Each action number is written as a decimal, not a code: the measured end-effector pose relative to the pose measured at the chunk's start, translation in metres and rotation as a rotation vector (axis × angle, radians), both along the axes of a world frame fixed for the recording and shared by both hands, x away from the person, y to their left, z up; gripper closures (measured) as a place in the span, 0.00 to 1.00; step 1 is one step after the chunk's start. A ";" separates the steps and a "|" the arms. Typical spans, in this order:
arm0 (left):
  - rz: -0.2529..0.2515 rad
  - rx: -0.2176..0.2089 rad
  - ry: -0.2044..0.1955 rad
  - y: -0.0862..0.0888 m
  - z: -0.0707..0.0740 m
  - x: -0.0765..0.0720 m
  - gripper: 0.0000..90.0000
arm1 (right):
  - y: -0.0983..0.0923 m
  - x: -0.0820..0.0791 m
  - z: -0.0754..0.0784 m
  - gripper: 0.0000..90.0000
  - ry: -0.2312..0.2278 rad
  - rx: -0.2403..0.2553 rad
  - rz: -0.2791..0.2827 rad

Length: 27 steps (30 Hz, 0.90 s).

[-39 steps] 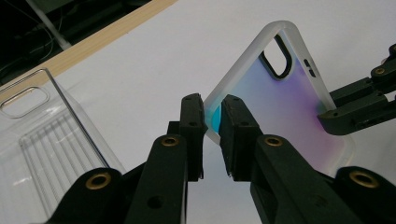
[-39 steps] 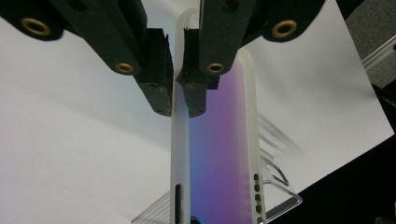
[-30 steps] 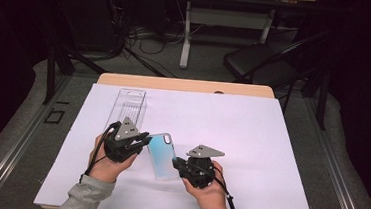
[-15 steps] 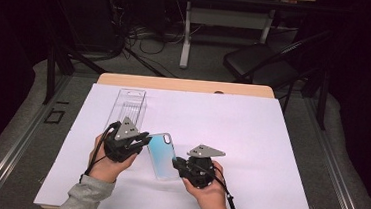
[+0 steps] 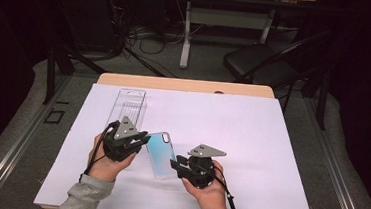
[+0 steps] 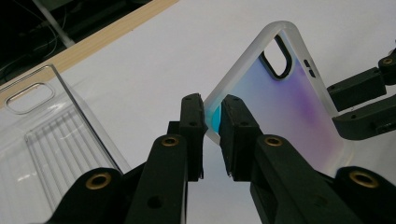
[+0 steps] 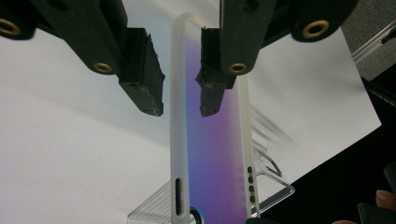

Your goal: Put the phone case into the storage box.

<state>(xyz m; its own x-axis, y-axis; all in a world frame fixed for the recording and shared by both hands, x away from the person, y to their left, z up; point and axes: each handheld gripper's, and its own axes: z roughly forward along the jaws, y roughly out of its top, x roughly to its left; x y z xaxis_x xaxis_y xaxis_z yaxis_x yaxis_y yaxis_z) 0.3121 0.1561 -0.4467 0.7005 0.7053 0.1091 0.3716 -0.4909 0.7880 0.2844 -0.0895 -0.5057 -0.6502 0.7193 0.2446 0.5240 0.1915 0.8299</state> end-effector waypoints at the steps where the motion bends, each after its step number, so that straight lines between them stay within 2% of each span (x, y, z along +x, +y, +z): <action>1: 0.002 -0.002 0.001 0.000 0.000 0.000 0.89 | 0.000 0.000 0.000 0.75 -0.008 0.002 0.002; 5: 0.010 -0.002 -0.004 0.002 -0.001 0.001 0.89 | -0.001 0.001 0.001 0.71 -0.004 0.009 0.004; 9: 0.014 0.002 -0.002 0.004 0.000 0.002 0.89 | -0.003 0.002 0.003 0.68 -0.019 0.006 -0.003; 16: 0.023 -0.001 -0.001 0.008 -0.001 0.005 0.89 | -0.005 0.007 0.004 0.56 -0.062 -0.030 0.003; 21: 0.035 -0.006 -0.002 0.012 0.000 0.007 0.89 | -0.009 0.010 0.005 0.51 -0.083 -0.028 0.007; 27: 0.047 -0.013 -0.006 0.017 0.001 0.008 0.89 | -0.011 0.015 0.005 0.44 -0.053 -0.015 0.025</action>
